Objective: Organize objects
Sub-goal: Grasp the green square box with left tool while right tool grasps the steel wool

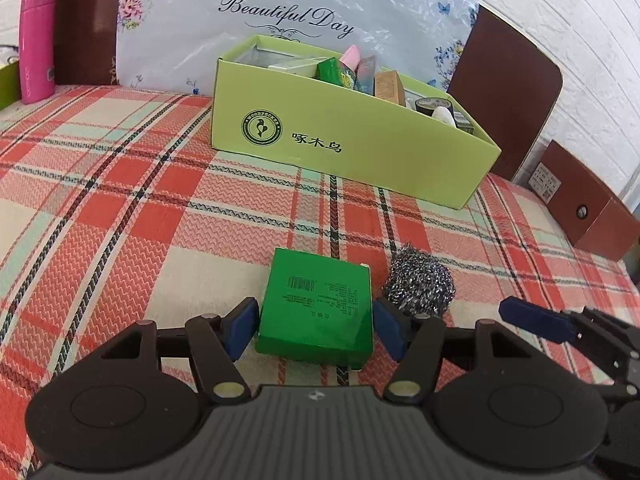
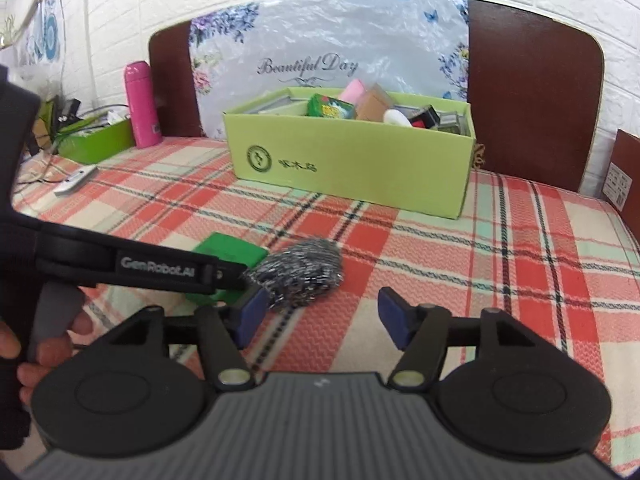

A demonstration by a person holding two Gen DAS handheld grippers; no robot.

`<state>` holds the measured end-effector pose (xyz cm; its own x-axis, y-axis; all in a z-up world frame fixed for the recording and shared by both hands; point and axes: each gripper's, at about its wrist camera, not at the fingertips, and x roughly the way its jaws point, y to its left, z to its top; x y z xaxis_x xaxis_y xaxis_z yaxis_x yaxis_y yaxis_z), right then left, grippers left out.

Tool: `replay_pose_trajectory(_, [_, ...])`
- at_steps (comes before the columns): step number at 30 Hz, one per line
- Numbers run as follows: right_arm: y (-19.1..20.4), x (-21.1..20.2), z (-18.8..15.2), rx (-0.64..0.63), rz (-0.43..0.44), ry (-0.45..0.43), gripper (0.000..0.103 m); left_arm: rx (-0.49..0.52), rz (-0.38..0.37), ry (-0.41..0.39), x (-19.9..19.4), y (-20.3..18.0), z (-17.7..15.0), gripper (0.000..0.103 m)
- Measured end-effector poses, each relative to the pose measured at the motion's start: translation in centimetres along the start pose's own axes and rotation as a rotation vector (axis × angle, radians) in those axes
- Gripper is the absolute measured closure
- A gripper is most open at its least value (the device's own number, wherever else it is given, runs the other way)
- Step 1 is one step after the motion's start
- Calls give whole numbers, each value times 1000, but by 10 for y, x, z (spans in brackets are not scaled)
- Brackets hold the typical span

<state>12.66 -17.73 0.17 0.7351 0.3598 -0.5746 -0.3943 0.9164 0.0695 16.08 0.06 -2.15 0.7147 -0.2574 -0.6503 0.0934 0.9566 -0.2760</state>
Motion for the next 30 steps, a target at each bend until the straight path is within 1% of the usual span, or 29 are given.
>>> replay_pose_trajectory(4, [3, 13, 1, 40, -4, 25, 40, -26, 2, 0, 1, 7, 4, 37])
replay_pose_trajectory(7, [5, 25, 5, 86, 6, 20, 40, -30, 8, -5, 1, 10, 6, 37])
replay_pose_trajectory(11, [13, 41, 6, 28, -21, 10, 40, -56, 2, -2, 3, 16, 8, 36])
replay_pose_trajectory(12, [14, 43, 5, 20, -14, 8, 44, -52, 2, -3, 3, 16, 8, 36])
replay_pose_trajectory(14, [14, 44, 3, 22, -13, 4, 50, -36, 6, -4, 5, 15, 8, 35])
replay_pose_trajectory(15, [14, 44, 2, 18, -15, 0, 54, -29, 8, -8, 6, 14, 8, 34])
replay_pose_trajectory(18, [12, 39, 0, 18, -13, -9, 61, -5, 15, -14, 8, 12, 9, 35])
replay_pose_trajectory(20, [10, 36, 0, 30, -14, -14, 63, 12, 19, -17, 9, 10, 9, 38])
replay_pose_trajectory(23, [7, 29, 1, 46, -25, -21, 63, 10, 18, -25, 8, 10, 11, 39])
replay_pose_trajectory(26, [4, 19, 6, 51, -29, -52, 63, 1, 21, -54, 1, 10, 14, 39])
replay_pose_trajectory(30, [-1, 9, 20, 44, -42, -104, 63, -6, -6, -99, -12, 9, 27, 39])
